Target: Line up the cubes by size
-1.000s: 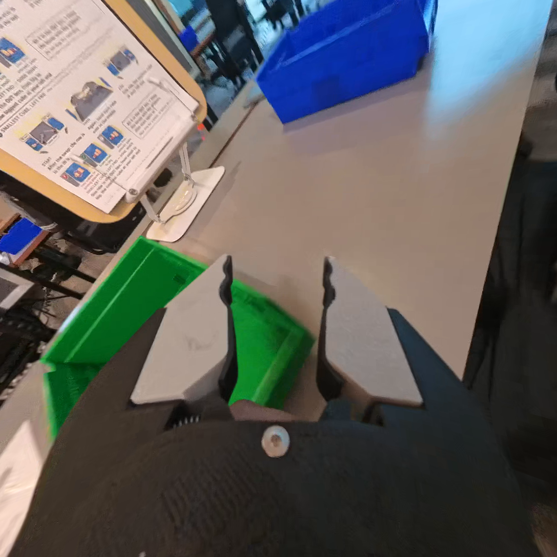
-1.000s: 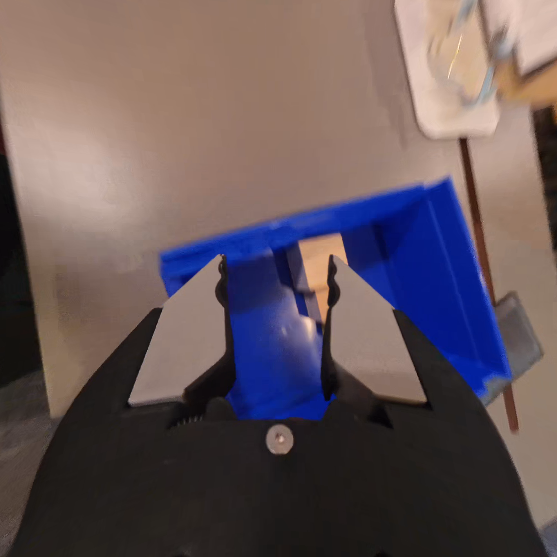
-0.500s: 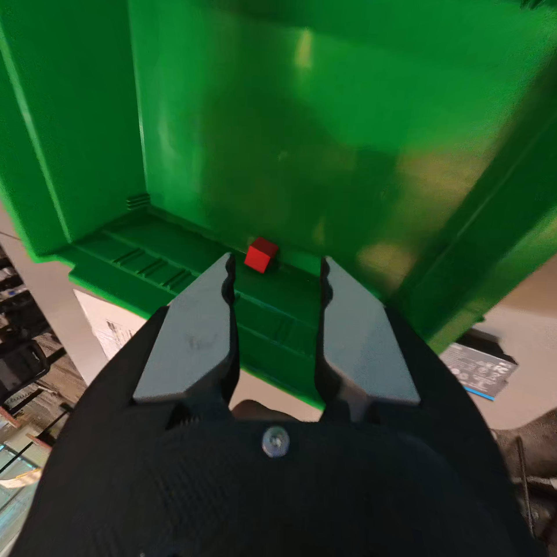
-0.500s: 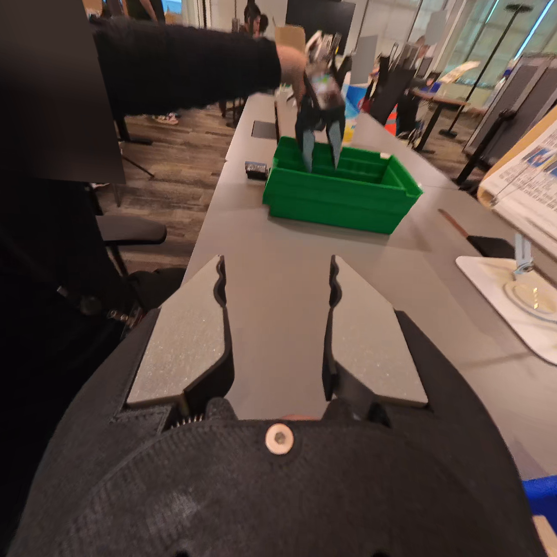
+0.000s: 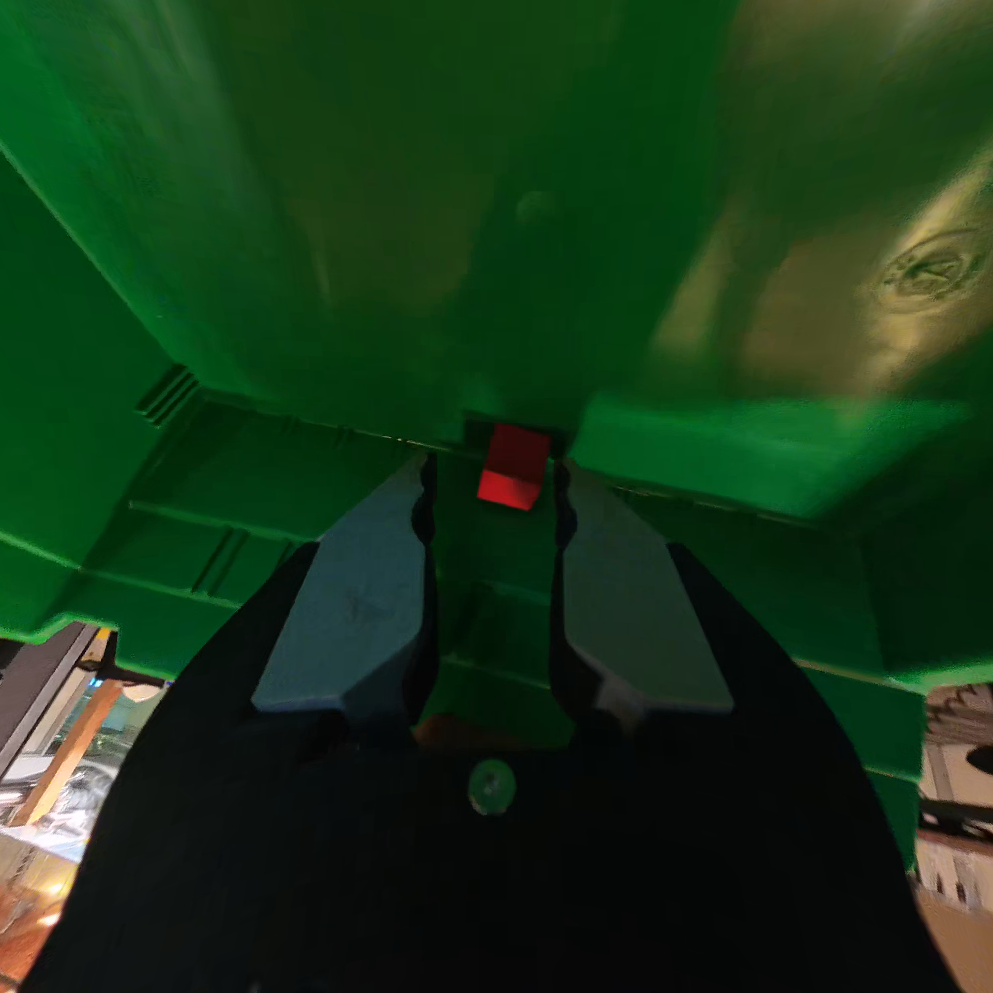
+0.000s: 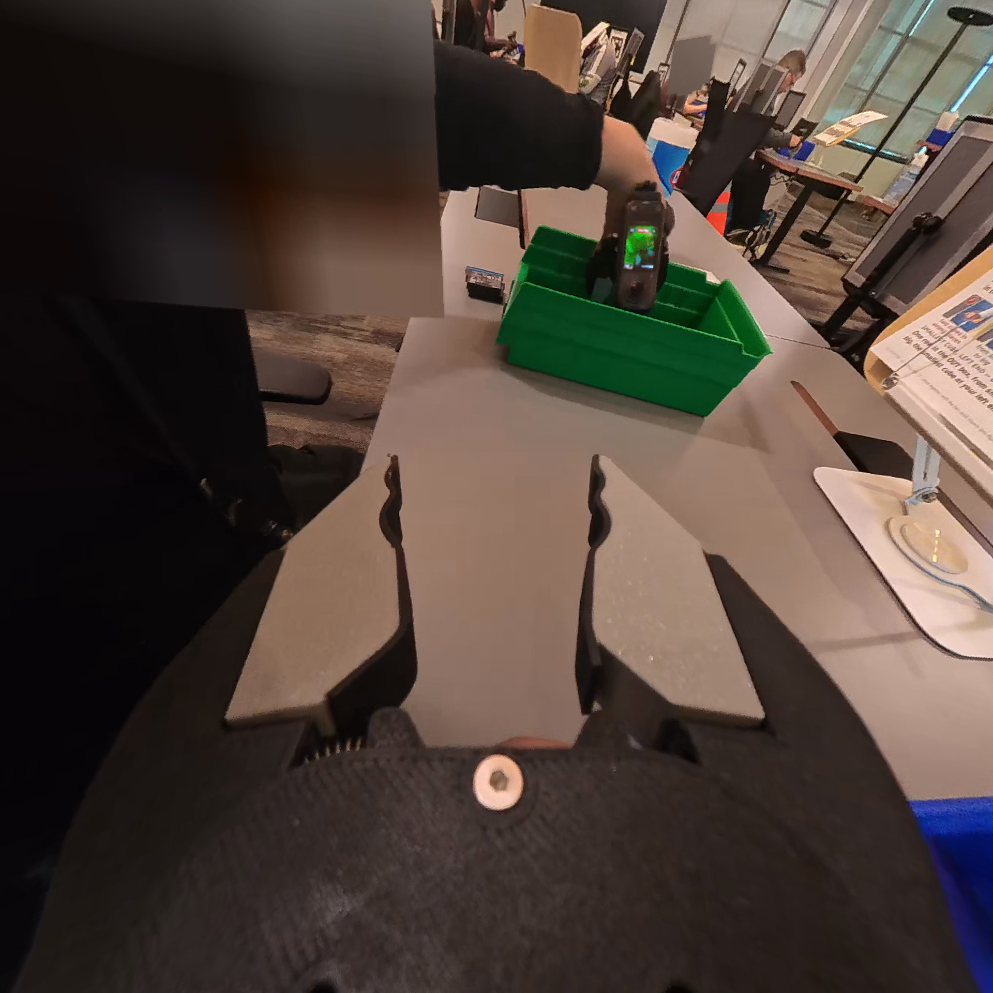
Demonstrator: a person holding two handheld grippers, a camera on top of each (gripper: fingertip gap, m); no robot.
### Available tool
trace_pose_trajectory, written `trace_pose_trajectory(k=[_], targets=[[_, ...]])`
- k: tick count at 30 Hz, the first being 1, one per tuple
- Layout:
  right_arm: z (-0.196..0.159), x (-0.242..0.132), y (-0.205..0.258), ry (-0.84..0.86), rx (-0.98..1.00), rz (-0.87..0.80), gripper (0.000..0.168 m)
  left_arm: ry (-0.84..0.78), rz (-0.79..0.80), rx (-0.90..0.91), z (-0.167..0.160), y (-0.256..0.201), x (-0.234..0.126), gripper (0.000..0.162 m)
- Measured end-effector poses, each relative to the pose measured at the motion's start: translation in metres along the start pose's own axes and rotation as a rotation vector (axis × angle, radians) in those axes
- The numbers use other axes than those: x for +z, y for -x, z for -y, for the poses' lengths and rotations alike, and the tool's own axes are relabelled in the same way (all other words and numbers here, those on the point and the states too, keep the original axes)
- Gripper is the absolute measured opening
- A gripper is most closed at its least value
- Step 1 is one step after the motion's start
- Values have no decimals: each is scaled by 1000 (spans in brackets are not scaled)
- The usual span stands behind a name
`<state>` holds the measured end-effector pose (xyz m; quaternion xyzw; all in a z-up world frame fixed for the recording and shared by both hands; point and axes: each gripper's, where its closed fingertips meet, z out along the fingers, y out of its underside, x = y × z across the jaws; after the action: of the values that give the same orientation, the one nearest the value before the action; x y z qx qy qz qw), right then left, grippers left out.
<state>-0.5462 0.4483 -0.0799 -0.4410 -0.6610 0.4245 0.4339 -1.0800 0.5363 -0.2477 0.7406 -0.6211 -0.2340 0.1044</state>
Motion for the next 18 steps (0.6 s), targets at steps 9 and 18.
trace_pose_trajectory(k=[9,18], targets=[[2,-18,17,-13,0,14,67,86,-15,32,-2,-1,2,36],[-1,-18,8,-21,129,-38,60,-327,183,-188,37,30,-68,20]])
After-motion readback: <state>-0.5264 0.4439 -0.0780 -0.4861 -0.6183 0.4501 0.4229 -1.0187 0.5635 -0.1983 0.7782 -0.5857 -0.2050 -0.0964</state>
